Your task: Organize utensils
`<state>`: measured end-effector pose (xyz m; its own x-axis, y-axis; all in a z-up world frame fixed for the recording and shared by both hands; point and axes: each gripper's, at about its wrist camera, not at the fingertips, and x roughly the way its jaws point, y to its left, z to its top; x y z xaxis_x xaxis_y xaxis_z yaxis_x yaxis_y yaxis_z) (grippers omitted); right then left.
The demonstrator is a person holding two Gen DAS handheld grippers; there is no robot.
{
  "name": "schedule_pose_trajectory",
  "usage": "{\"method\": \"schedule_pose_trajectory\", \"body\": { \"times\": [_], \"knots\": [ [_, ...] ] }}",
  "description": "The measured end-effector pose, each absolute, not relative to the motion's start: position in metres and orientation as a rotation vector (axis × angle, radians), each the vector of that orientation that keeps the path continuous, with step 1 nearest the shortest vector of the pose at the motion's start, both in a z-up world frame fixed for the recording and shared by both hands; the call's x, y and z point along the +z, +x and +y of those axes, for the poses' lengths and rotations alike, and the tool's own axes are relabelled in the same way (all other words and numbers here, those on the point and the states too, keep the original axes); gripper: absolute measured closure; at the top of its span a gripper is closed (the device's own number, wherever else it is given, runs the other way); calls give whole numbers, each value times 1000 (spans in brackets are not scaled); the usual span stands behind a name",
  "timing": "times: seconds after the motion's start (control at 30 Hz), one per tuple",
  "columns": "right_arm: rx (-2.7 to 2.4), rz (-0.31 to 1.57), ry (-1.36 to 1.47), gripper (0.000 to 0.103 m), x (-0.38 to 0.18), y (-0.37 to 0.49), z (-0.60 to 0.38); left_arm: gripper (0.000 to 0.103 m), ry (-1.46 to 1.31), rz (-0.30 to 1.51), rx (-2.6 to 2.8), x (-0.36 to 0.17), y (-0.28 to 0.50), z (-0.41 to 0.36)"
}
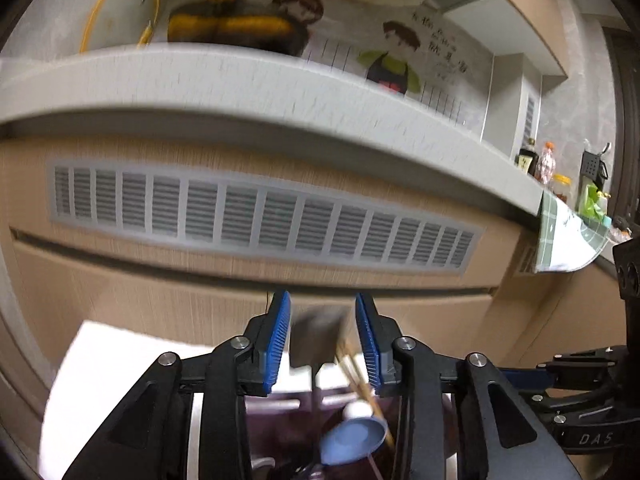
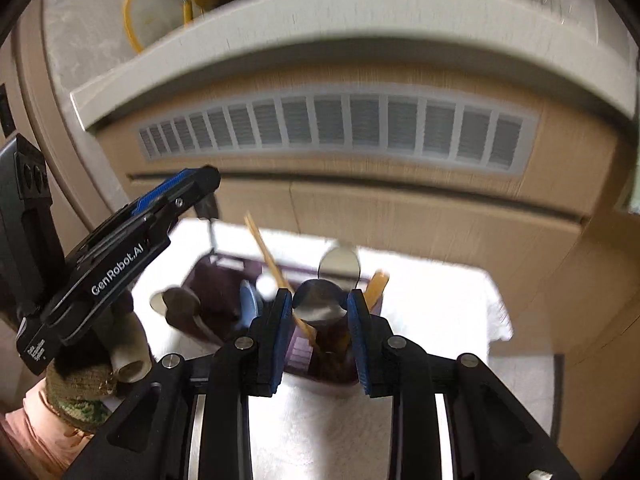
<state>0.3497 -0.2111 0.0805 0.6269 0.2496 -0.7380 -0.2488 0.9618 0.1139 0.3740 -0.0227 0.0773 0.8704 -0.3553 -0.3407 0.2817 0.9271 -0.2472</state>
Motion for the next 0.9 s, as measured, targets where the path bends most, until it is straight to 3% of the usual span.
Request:
{"method": "schedule_pose_trajectory", "body": {
  "times": [0.03, 0.13, 0.2, 0.27, 0.33, 0.4, 0.47, 0.57, 0.63, 0.73, 0.9],
  "knots": [
    [295, 870, 18, 76, 74, 351, -212, 59, -196, 414, -335, 73, 375, -21],
    [292, 880, 44, 75, 66, 346, -218, 59, -221, 430, -327, 75, 365, -11],
    [274, 852, 52, 67, 68, 332, -224, 55, -217, 431, -312, 84, 347, -4],
    [239, 803, 59, 45, 72, 311, -229, 46, -206, 433, -306, 90, 323, 1],
    [213, 748, 63, 37, 77, 289, -234, 33, -167, 435, -282, 93, 291, 4],
    [201, 713, 62, 33, 80, 268, -234, 32, -125, 439, -252, 90, 261, 5],
    [179, 687, 64, 18, 80, 244, -233, 29, -94, 458, -226, 83, 233, 6],
    [122, 640, 56, 6, 75, 205, -228, 20, -48, 479, -190, 68, 190, 9],
    [82, 607, 40, 2, 69, 179, -222, 9, -30, 495, -152, 58, 165, 11],
    [27, 586, 21, 2, 59, 149, -215, 2, -35, 537, -105, 46, 135, 14],
    [-10, 602, 11, 1, 44, 118, -208, 0, -19, 561, -61, 35, 100, 12]
  ]
}}
